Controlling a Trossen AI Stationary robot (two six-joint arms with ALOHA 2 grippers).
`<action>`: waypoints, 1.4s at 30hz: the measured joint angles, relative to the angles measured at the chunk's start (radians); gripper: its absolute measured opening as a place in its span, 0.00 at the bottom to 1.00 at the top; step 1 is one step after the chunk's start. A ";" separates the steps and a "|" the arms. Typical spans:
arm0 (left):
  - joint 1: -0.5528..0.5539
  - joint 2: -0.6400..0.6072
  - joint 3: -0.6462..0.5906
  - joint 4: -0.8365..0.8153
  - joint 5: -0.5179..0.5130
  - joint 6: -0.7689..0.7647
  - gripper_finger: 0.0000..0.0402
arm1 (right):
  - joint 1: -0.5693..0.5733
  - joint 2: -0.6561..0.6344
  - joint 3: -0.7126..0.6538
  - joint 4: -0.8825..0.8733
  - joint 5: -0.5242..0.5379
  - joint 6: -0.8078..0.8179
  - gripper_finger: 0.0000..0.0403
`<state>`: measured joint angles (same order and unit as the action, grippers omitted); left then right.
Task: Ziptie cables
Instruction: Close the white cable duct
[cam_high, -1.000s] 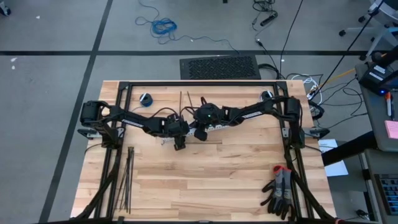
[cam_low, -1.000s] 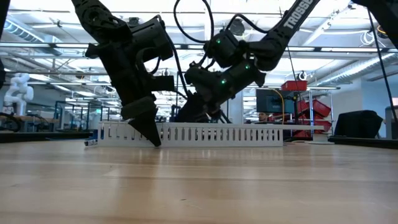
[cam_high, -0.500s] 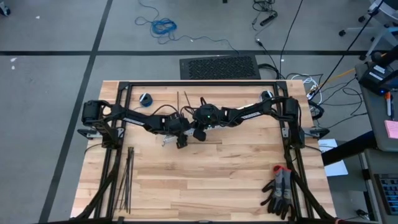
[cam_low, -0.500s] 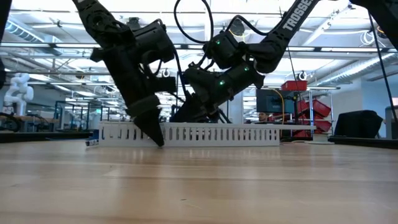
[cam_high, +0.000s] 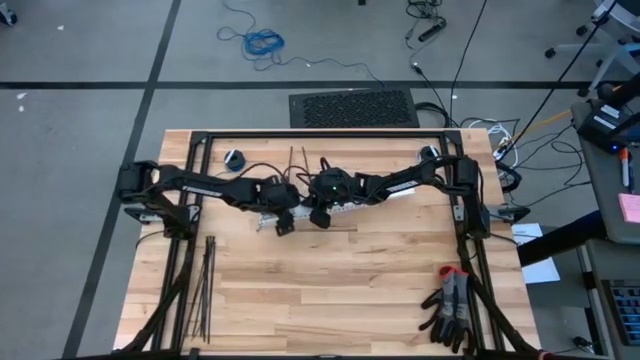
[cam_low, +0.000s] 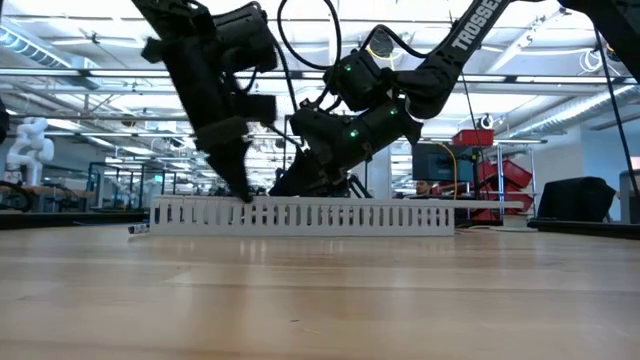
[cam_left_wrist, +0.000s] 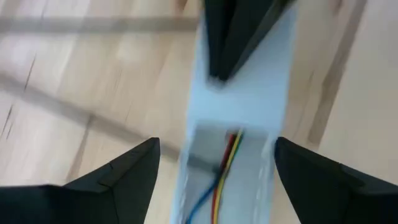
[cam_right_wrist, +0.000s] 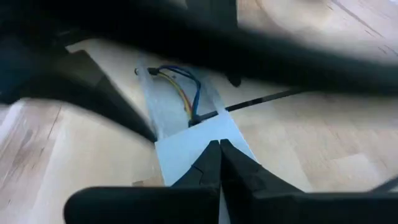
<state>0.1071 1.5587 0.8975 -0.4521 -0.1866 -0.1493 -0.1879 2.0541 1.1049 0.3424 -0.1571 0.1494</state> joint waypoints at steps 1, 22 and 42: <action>-0.004 -0.007 -0.003 -0.031 -0.005 -0.016 0.77 | 0.000 0.000 -0.001 0.000 0.000 -0.003 0.00; -0.039 -0.015 -0.187 0.126 -0.052 -0.002 0.62 | 0.000 0.000 -0.003 -0.003 -0.005 -0.003 0.00; -0.038 -0.010 -0.191 0.219 -0.052 0.038 0.56 | 0.018 0.021 0.044 0.090 -0.004 -0.019 0.00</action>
<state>0.0696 1.5491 0.7068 -0.2333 -0.2384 -0.1108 -0.1696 2.0747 1.1484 0.4329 -0.1614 0.1301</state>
